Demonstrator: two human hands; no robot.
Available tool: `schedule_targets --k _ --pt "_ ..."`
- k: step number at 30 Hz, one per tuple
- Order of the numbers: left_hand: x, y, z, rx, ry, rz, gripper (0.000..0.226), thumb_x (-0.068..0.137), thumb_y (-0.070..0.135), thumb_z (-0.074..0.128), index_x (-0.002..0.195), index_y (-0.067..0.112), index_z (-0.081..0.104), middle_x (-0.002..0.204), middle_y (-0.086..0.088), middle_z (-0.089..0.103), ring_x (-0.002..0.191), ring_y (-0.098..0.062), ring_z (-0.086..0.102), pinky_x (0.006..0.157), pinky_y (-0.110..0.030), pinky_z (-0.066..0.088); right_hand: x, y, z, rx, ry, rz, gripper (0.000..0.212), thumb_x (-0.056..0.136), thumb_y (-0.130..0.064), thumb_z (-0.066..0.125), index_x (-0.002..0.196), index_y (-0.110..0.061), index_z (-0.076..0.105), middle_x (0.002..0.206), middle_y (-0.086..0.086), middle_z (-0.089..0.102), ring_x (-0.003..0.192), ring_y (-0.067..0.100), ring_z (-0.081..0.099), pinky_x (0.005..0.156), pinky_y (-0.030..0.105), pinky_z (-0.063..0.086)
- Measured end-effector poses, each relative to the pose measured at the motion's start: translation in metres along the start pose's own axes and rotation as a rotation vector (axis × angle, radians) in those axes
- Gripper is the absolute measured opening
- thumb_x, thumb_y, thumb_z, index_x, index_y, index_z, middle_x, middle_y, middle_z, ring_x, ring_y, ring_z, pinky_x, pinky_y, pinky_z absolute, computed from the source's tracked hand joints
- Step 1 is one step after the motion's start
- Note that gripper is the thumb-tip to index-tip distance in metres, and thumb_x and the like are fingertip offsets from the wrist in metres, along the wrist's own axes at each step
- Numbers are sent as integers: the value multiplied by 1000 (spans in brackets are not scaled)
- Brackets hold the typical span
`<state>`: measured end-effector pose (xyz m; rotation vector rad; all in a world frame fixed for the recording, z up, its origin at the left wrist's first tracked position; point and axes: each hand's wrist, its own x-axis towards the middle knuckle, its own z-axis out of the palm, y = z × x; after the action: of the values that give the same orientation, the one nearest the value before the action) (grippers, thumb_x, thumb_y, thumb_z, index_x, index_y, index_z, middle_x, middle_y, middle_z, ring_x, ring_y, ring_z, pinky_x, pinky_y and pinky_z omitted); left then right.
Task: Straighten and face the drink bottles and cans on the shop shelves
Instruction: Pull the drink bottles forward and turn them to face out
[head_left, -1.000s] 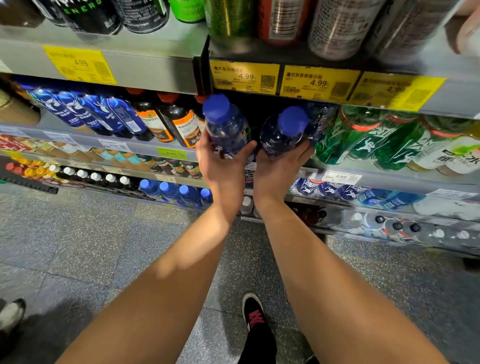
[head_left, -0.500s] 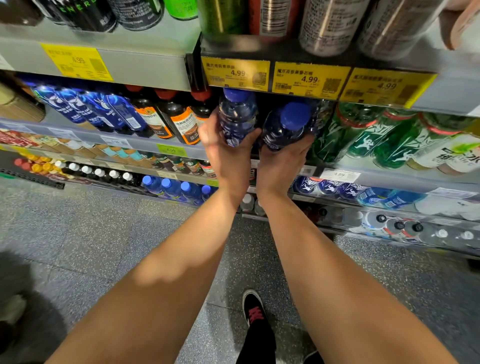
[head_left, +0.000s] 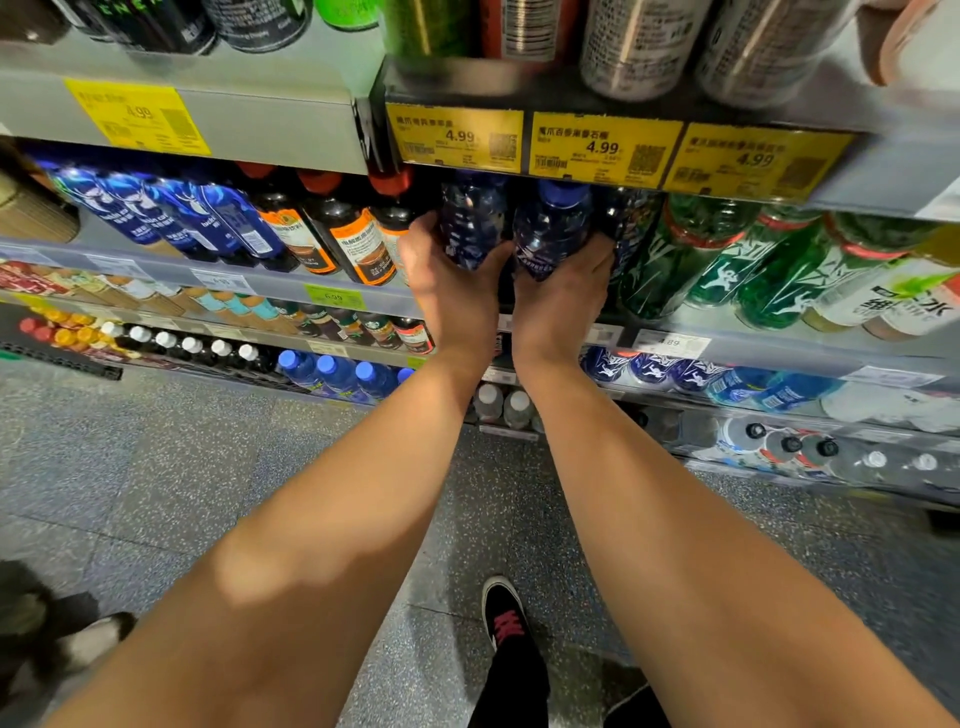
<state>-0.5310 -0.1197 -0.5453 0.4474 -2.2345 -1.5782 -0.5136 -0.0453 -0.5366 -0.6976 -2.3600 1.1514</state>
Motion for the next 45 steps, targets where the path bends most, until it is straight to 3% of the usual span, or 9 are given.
schedule_targets --k 10,14,18,22,25,32,36,40,45 --pt "-16 11 -3 24 129 -12 67 69 18 89 124 5 55 118 -8 55 110 -21 55 89 -20 43 -1 16 -10 23 -78 -44 24 91 -11 68 106 5 58 104 19 64 94 35 62 71 33 41" --pt "-23 11 -5 11 100 -82 56 70 18 89 109 4 51 111 -17 58 100 -30 59 83 -34 49 -11 36 -37 -18 -124 -50 17 93 -12 64 103 1 62 102 15 66 90 31 63 65 31 37" --pt "-29 6 -2 27 84 -154 55 71 22 89 94 13 39 106 -21 59 92 -37 59 76 -42 47 -6 57 -63 -59 -126 4 17 96 -16 63 106 -2 64 107 14 67 96 30 63 69 28 41" --pt "-33 3 0 14 102 -200 47 74 26 86 91 15 43 99 -17 61 85 -31 59 68 -28 46 3 75 -82 -41 -108 66 18 96 -15 60 107 -2 63 106 16 68 95 32 63 67 27 35" --pt "-56 5 11 21 40 -103 37 76 26 82 83 15 48 87 -16 61 79 -30 58 74 -41 48 7 85 -99 -39 -83 58 20 95 -15 62 109 -1 64 109 16 68 102 34 61 78 34 44" --pt "-118 32 75 30 -294 18 40 76 34 84 105 16 62 98 -6 68 88 -21 67 74 -25 52 34 111 -155 69 133 141 22 89 -8 65 107 5 61 97 12 62 90 31 61 68 25 33" --pt "-120 46 108 -127 -264 -73 50 74 9 86 115 3 57 105 -12 69 95 -22 68 85 -39 56 67 146 -194 83 290 147 36 81 -1 72 110 13 57 106 18 55 106 36 54 91 36 40" --pt "-116 48 130 -99 -125 -26 51 74 -2 82 119 -5 58 95 1 61 80 15 56 73 -9 46 99 182 -223 121 237 194 37 82 -6 72 112 7 56 115 24 54 111 38 54 97 46 45" --pt "-111 57 146 46 -75 -118 50 78 10 84 120 5 58 93 -3 55 82 -13 50 87 -32 48 124 213 -240 53 98 123 40 91 -22 70 114 7 56 116 23 59 110 39 57 95 47 46"
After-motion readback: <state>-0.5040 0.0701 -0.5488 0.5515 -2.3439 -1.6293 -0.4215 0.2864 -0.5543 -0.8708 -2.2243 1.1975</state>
